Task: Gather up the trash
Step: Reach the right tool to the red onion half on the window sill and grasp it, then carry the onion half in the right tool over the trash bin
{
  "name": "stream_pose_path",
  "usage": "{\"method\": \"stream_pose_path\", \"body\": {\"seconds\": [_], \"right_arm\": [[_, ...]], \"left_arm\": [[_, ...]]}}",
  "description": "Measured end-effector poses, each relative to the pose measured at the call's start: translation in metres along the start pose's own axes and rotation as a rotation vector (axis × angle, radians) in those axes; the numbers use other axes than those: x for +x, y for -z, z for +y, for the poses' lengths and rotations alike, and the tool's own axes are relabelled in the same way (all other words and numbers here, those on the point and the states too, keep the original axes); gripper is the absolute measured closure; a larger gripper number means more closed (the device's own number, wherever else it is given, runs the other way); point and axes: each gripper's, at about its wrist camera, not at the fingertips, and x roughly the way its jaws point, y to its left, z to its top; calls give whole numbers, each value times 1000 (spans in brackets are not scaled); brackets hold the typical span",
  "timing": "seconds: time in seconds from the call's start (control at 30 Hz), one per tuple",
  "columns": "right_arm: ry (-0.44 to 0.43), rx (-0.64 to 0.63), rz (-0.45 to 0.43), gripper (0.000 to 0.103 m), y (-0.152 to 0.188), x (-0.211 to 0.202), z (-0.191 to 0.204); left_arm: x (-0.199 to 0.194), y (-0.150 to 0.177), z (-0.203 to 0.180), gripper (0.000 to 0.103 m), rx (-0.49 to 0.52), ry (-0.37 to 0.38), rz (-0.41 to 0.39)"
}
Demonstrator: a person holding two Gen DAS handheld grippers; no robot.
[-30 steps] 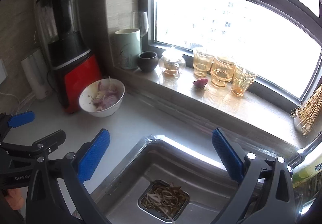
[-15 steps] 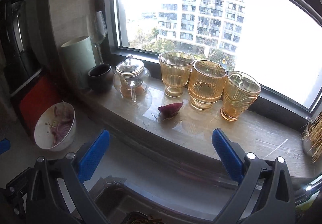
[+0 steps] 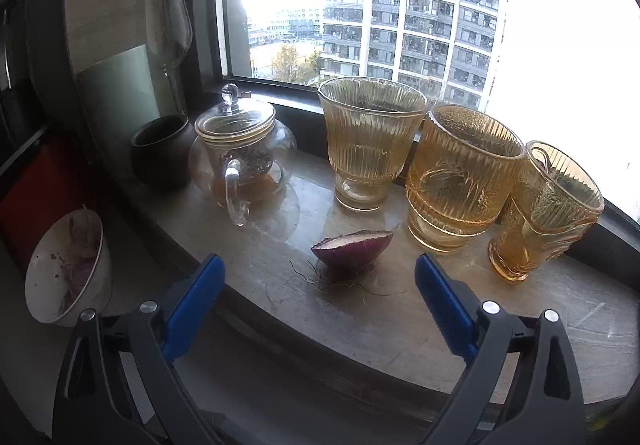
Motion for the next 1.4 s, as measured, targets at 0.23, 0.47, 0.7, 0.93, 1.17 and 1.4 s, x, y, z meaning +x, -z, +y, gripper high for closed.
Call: {"method": "stream_pose_path", "body": {"seconds": [0.23, 0.47, 0.7, 0.93, 1.17, 1.4], "right_arm": [[8, 21, 29, 24, 6, 17, -6], [7, 43, 52, 52, 8, 24, -13], [14, 46, 42, 65, 6, 23, -15], [17, 30, 3, 66, 10, 6, -10], [21, -40, -51, 66, 17, -36, 13], [-9, -117, -48, 66, 50, -90, 43]], "left_arm": [[-1, 0, 0, 12, -4, 0, -1], [2, 2, -3, 12, 4, 11, 6], [4, 3, -1, 12, 7, 4, 13], [3, 4, 4, 12, -4, 8, 15], [-7, 8, 6, 12, -1, 15, 10], [-36, 31, 17, 12, 12, 31, 8]]}}
